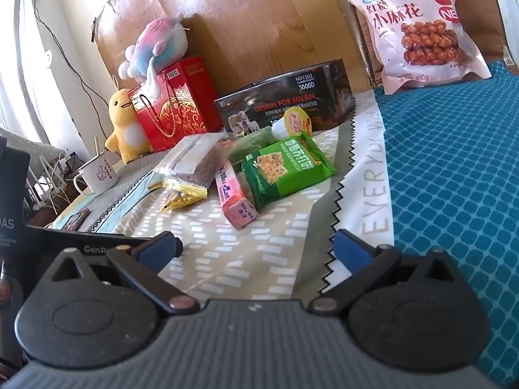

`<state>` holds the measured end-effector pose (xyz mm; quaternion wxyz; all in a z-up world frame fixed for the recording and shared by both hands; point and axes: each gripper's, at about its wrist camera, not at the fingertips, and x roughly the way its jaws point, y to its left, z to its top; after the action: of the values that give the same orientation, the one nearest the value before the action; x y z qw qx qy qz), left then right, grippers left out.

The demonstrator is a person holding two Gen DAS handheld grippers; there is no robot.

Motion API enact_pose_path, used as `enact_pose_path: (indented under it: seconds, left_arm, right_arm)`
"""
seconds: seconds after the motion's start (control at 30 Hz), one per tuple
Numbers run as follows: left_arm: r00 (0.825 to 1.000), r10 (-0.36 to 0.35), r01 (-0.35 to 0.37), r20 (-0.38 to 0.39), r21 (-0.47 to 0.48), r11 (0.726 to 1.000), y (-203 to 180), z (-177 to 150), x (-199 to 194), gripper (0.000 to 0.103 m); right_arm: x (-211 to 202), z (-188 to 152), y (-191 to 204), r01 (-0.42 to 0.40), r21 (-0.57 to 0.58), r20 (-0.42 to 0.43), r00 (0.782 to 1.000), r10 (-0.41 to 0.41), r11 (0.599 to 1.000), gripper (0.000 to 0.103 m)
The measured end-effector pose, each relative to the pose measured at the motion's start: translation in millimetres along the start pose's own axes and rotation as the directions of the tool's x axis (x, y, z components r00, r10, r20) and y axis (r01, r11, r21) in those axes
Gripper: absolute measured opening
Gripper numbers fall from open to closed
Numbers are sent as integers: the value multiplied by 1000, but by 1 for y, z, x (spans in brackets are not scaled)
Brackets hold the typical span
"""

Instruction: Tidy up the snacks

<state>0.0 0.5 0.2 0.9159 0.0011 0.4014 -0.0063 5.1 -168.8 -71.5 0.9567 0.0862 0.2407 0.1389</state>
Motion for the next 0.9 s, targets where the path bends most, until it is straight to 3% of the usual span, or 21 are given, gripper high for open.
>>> enact_pose_path:
  seconds: [0.2, 0.27, 0.3, 0.4, 0.6, 0.7, 0.8, 0.9]
  left_arm:
    - [999, -37, 38, 20, -20, 999, 6, -2, -9, 103]
    - [996, -59, 64, 64, -72, 995, 19, -2, -18, 94]
    - [993, -51, 61, 110, -93, 994, 24, -2, -23, 94]
    - [973, 17, 18, 230, -149, 989, 47, 3, -32, 95]
    - [982, 37, 20, 185, -297, 955, 86, 13, -9, 85]
    - [978, 37, 29, 205, -310, 950, 89, 4, -1, 84]
    - [973, 5, 67, 230, -304, 950, 91, -1, -6, 85]
    - [966, -40, 132, 256, -353, 926, 103, -3, -7, 86]
  right_arm:
    - [-1, -1, 3, 25, -23, 3, 1000, -25, 999, 101]
    - [-3, -2, 7, 36, -46, 10, 999, -36, 998, 89]
    - [-4, -1, 9, 35, -60, 13, 999, -35, 998, 80]
    - [-7, 4, 16, 25, -122, 28, 999, -22, 992, 66]
    - [17, 22, 50, -15, -273, 23, 999, 22, 962, 64]
    - [40, 27, 71, -12, -361, 12, 1000, 18, 932, 65]
    - [66, 30, 88, 15, -466, 4, 1000, -15, 884, 66]
    - [82, 32, 103, 32, -568, 8, 999, -33, 822, 72]
